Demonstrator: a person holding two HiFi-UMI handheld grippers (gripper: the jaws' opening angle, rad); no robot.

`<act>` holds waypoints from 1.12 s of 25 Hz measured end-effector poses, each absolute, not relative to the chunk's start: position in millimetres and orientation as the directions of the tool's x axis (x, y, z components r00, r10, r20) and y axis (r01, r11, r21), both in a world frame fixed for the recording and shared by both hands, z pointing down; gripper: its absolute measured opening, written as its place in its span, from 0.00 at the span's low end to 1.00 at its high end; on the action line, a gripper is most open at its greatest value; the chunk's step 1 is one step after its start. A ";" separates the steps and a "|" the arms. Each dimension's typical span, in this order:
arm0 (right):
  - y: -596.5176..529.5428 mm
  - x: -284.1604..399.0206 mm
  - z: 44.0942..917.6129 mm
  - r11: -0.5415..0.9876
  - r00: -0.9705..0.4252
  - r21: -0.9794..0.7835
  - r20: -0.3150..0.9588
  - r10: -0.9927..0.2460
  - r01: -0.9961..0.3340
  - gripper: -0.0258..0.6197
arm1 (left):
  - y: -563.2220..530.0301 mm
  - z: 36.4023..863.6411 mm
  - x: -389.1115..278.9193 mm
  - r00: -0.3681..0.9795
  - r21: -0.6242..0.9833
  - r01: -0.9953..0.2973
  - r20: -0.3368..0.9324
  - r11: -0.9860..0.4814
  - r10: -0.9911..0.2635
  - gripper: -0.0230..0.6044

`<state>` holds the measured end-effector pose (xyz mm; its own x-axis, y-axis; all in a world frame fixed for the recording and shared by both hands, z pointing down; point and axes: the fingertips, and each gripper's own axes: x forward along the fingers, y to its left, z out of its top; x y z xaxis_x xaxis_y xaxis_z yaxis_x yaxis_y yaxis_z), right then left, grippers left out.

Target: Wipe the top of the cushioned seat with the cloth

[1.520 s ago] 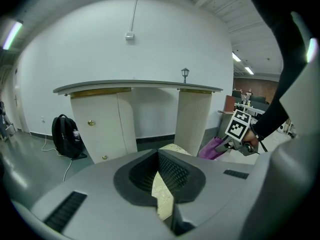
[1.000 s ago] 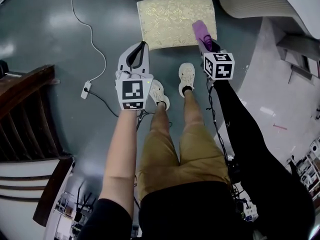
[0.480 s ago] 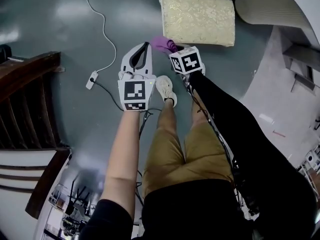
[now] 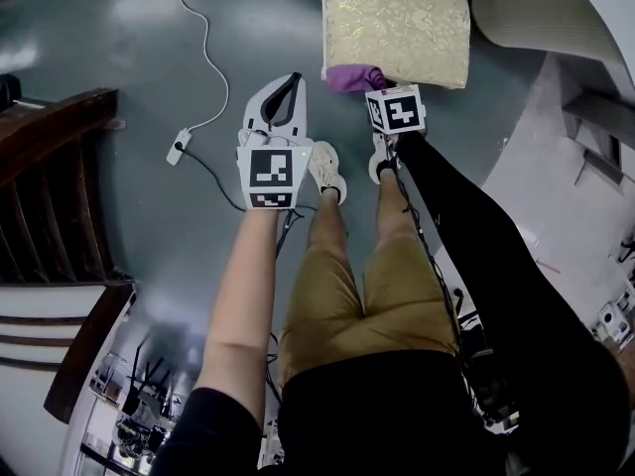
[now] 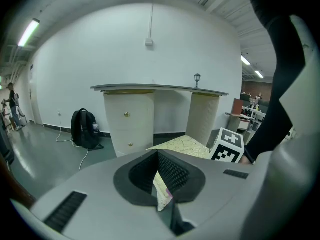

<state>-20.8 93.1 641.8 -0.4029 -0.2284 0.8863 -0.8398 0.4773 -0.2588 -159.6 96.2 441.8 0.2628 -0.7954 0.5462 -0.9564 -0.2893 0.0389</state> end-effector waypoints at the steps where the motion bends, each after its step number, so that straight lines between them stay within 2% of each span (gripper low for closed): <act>1: 88.7 -7.7 641.5 0.466 -0.391 -0.249 0.889 -0.238 -0.849 0.18 | 92.6 442.1 -154.0 0.268 0.040 -0.955 0.545 -0.294 -0.794 0.05; 15: 46.8 215.3 641.5 0.275 -0.212 -0.127 0.928 -0.306 -0.953 0.18 | 36.8 431.9 -41.8 0.323 0.060 -0.936 0.535 -0.346 -0.781 0.05; 20: 38.5 295.1 636.0 0.239 -0.063 0.018 0.943 -0.326 -0.971 0.18 | 8.4 417.3 -16.7 0.319 0.053 -0.938 0.517 -0.343 -0.794 0.05; 28: 26.8 336.6 632.0 0.195 -0.028 0.042 0.939 -0.343 -0.980 0.18 | -20.1 408.0 -14.0 0.296 0.034 -0.945 0.503 -0.324 -0.812 0.05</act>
<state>336.6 26.8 632.0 -0.0282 -0.3431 0.9389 -0.9800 0.1945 0.0416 -14.0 -20.1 408.0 0.2964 -0.8119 0.5029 -0.9454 -0.3242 0.0338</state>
